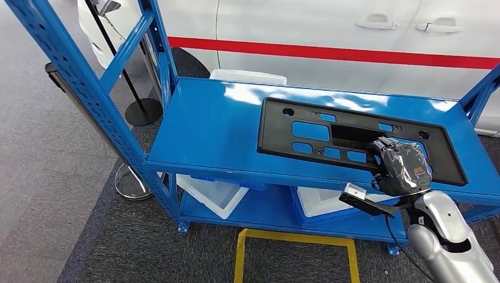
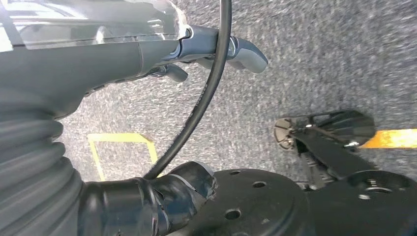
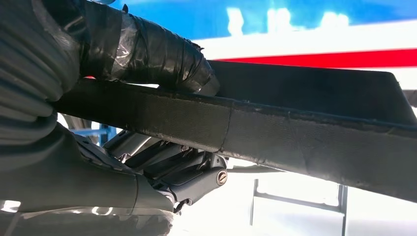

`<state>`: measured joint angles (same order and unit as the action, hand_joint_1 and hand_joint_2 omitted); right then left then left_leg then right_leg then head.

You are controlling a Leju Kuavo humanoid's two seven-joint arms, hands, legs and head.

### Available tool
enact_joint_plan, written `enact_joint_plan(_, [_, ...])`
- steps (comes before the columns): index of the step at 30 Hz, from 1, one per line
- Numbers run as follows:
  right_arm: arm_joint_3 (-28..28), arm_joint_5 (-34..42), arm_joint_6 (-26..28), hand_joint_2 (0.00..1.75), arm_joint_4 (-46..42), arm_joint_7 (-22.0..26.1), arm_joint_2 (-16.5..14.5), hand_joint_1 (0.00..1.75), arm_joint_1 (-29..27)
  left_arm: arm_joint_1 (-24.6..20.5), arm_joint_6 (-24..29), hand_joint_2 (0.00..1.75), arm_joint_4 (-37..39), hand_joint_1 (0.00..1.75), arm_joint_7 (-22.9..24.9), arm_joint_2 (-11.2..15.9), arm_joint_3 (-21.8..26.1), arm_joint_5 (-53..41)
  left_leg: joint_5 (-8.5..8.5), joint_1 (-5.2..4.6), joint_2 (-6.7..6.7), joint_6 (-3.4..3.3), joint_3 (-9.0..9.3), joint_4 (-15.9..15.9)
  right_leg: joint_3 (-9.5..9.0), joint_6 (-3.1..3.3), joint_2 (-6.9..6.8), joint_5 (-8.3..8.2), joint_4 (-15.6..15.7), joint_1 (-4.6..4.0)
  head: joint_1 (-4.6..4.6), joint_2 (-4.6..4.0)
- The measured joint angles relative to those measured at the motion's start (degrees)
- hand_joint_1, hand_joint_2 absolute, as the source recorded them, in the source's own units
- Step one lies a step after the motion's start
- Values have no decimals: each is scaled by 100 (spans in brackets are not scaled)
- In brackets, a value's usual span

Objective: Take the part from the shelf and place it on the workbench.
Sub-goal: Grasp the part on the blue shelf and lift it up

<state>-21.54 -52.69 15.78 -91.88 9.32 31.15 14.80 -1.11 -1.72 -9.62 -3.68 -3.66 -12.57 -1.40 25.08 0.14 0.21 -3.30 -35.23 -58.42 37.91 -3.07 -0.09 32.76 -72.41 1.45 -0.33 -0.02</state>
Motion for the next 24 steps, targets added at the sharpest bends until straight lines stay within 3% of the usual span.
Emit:
enact_joint_plan(2, [5,15,-15,175,10,3,-1,175,3,-2,-1,175,0,0,7,-1,0,0,-55,1,-7,47,-129,-70,-528,-6,3,-200,705,12,0,-1])
enact_joint_plan(4, [15,13,-15,175,15,14,-2,175,3,-4,-3,175,0,0,8,0,0,1,-119,-11,-18,114,-195,-108,-851,53,20,-202,1235,-13,-3,0])
enact_joint_plan(7, [21,-13,-24,175,28,21,-4,175,12,-4,-15,175,0,0,-10,2,0,8,-212,-21,-32,214,-240,-96,-810,205,19,-244,1349,-34,-7,0])
enact_joint_plan(8, [21,-20,-29,175,32,21,-4,175,16,-3,-21,175,0,0,-38,4,0,12,-164,-17,-36,243,-277,-127,-772,260,9,-286,1358,-26,-9,1])
enact_joint_plan(10, [21,1,-53,175,37,19,-4,175,15,5,-32,175,0,0,-131,7,1,20,207,-4,-39,289,-418,-456,-678,366,-12,-382,1384,-12,-13,1])
enact_joint_plan(12, [21,105,-134,175,37,-2,-5,175,6,15,-45,175,0,0,-216,7,2,33,700,8,-39,327,-596,-1099,-564,422,-20,-465,1382,-26,-16,0])
enact_joint_plan(13, [21,181,-194,175,37,-23,-9,175,-4,17,-51,175,0,0,-247,7,2,44,832,15,-39,350,-628,-1352,-508,432,-21,-501,1375,-34,-16,0])
enact_joint_plan(14, [21,253,-247,175,38,-43,-13,175,-16,18,-56,175,0,0,-273,8,2,56,856,26,-39,373,-573,-1443,-458,436,-22,-535,1366,-40,-15,0])
enact_joint_plan(16, [22,330,-302,175,40,-53,-19,175,-37,18,-64,175,0,0,-304,9,2,71,710,50,-38,407,-270,-1179,-386,431,-21,-577,1344,-44,-15,1])
enact_joint_plan(18, [30,338,-300,175,37,-17,-19,175,-44,13,-74,175,0,0,-318,10,2,74,529,70,-37,418,200,-521,-349,418,-19,-594,1310,-46,-16,1])
enact_joint_plan(20, [56,338,-287,175,28,20,-15,175,-44,9,-83,175,0,0,-316,11,2,67,459,66,-41,402,533,-4,-320,393,-19,-600,1262,-66,-14,-1])
enact_joint_plan(22, [76,335,-278,175,22,46,-13,175,-41,11,-88,175,1,0,-281,15,1,52,466,41,-47,349,571,70,-304,341,-23,-629,1261,-67,-11,-1])
enact_joint_plan(24, [79,331,-276,175,17,65,-12,175,-37,10,-92,175,1,0,-241,23,0,33,424,24,-49,255,561,89,-312,259,-20,-692,1327,-53,-13,0])
